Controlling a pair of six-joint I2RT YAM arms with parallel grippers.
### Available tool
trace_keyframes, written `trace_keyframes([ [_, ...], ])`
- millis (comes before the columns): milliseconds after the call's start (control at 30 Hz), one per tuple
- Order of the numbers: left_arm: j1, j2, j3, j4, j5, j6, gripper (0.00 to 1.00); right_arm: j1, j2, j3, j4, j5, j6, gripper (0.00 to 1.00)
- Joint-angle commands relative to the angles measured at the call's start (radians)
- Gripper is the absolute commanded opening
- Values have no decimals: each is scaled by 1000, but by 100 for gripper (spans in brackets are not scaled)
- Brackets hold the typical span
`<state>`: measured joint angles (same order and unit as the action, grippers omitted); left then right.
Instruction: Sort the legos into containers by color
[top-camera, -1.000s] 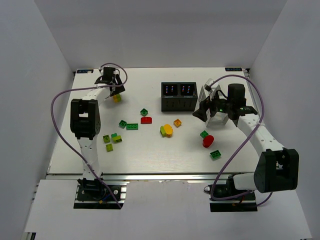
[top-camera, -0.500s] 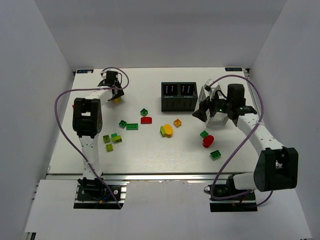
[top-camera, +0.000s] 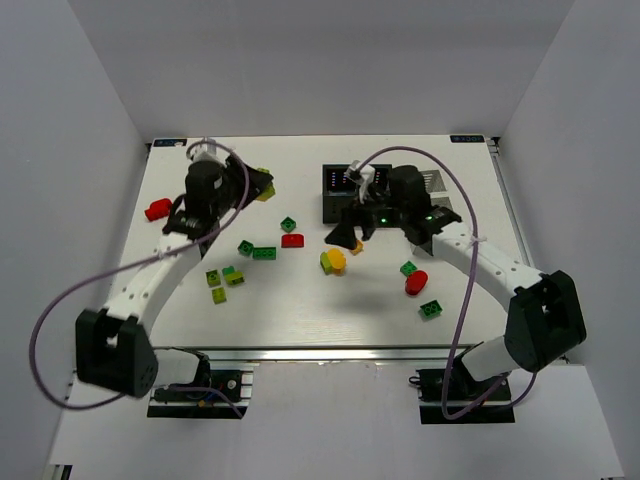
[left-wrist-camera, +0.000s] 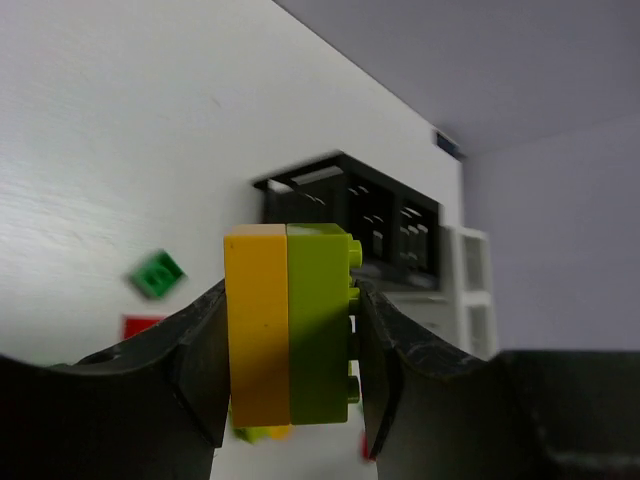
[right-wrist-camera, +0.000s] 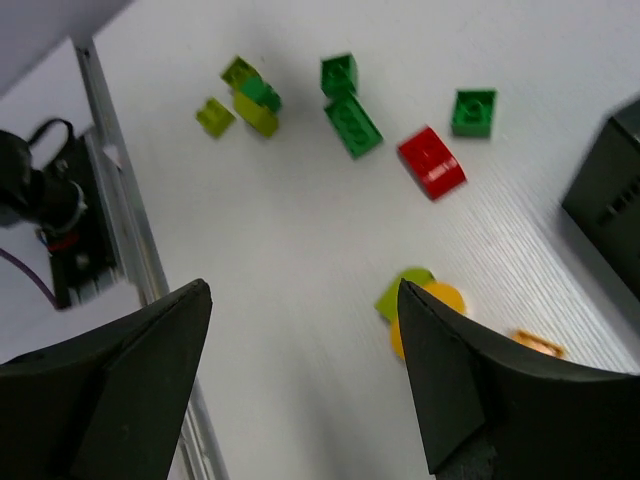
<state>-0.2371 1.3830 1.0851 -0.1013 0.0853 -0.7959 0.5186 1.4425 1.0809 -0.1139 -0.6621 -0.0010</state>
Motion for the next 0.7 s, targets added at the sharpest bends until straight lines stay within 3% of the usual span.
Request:
trace_keyframes([
  [0,-68,-155,-160,94,-1,-324,22,104,2,45,254,139,270,80],
  [200,-137,-251,-198,75,-133,-411,22,190,5,42,428,274,373,80],
  [367,-163,-283,-217,58,-162,-428,22,234,24,80,448,346,473,78],
  [667,-183,-311,-238,54,-180,-454,22,310,71,149,445,458,515,76],
])
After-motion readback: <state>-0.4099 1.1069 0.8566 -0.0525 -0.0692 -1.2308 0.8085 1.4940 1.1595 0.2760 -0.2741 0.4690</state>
